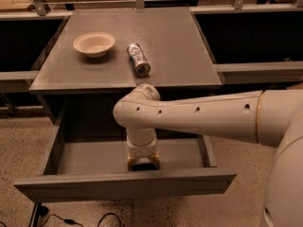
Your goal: Pick rxbar blueberry from top drawer and place on counter
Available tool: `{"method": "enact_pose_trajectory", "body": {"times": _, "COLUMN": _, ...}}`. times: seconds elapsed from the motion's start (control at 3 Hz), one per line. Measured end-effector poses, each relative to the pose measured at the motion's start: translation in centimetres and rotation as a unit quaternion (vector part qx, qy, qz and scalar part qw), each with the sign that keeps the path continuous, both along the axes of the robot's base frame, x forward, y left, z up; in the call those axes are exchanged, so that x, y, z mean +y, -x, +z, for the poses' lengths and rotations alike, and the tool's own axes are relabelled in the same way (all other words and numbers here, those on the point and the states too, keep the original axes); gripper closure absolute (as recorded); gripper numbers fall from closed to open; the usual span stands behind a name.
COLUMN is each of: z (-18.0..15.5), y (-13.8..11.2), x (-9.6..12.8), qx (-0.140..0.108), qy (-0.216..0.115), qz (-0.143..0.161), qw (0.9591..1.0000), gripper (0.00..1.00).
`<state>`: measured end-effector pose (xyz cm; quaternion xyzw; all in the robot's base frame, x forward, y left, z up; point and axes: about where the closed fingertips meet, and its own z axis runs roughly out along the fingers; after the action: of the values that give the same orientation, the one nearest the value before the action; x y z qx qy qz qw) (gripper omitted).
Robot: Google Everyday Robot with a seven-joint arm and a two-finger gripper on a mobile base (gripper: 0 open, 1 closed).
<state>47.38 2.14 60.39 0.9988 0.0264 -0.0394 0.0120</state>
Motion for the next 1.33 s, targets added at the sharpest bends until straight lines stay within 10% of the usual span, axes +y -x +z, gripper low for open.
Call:
{"method": "enact_pose_trajectory", "body": {"times": 0.67, "z": 3.2, "y": 0.7, "x": -1.9, "qx": -0.034, "qy": -0.015, "qz": -0.005, "qw": 0.9993, "gripper": 1.00}}
{"method": "enact_pose_trajectory", "body": {"times": 1.0, "z": 11.0, "y": 1.4, "x": -6.5, "qx": -0.089, "qy": -0.032, "qz": -0.010, "qw": 0.9955, "gripper": 1.00}}
{"method": "enact_pose_trajectory", "body": {"times": 1.33, "z": 18.7, "y": -0.8, "x": -10.4, "qx": -0.094, "qy": -0.047, "qz": 0.009, "qw": 0.9945, "gripper": 1.00}}
